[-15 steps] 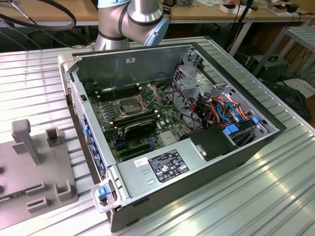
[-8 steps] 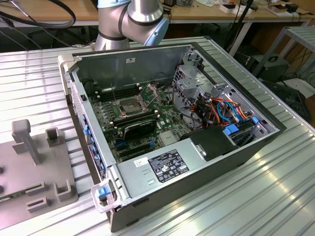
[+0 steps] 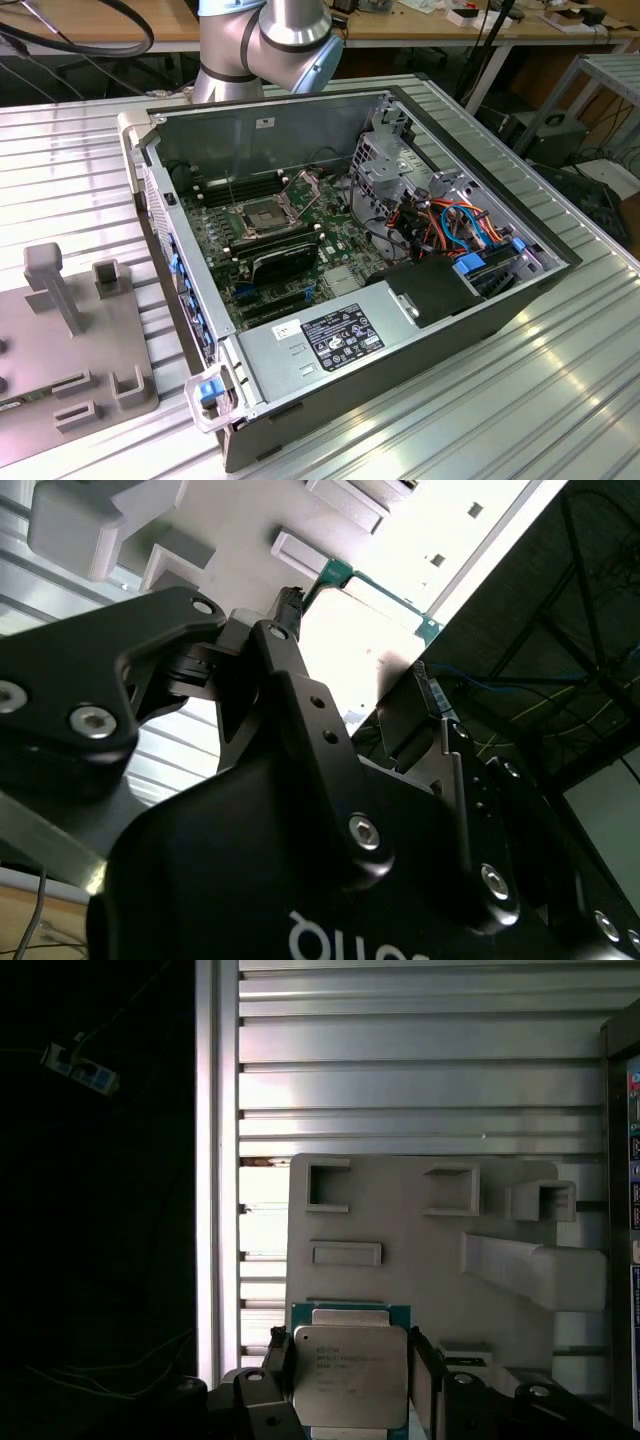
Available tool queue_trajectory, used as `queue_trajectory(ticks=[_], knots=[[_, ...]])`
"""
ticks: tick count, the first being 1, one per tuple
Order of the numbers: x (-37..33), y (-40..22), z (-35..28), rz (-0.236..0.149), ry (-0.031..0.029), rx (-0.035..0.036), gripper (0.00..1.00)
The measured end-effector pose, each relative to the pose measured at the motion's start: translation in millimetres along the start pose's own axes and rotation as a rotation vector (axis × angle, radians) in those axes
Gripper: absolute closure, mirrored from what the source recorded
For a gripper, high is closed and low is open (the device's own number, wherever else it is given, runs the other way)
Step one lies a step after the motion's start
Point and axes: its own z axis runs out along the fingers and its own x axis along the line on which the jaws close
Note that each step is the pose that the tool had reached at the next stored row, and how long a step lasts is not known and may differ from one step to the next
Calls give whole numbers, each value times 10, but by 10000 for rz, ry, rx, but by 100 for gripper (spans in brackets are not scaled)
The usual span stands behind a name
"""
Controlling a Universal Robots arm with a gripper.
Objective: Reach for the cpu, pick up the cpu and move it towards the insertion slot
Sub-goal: 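Pick up the cpu and move it towards the insertion slot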
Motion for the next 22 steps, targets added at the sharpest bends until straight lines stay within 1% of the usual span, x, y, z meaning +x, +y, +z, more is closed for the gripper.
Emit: queue_trajectory(ticks=[4,5,8,11,14,18,21,22], knots=[[1,2,-45,0,2,2,45],[2,3,-73,0,2,1,45],[3,4,-126,0,1,1,45],[4,6,-195,0,1,2,45],[7,10,-321,0,2,6,45],[11,16,-462,1,2,28,45],[13,19,-554,1,1,38,45],[14,20,-602,1,1,42,45]])
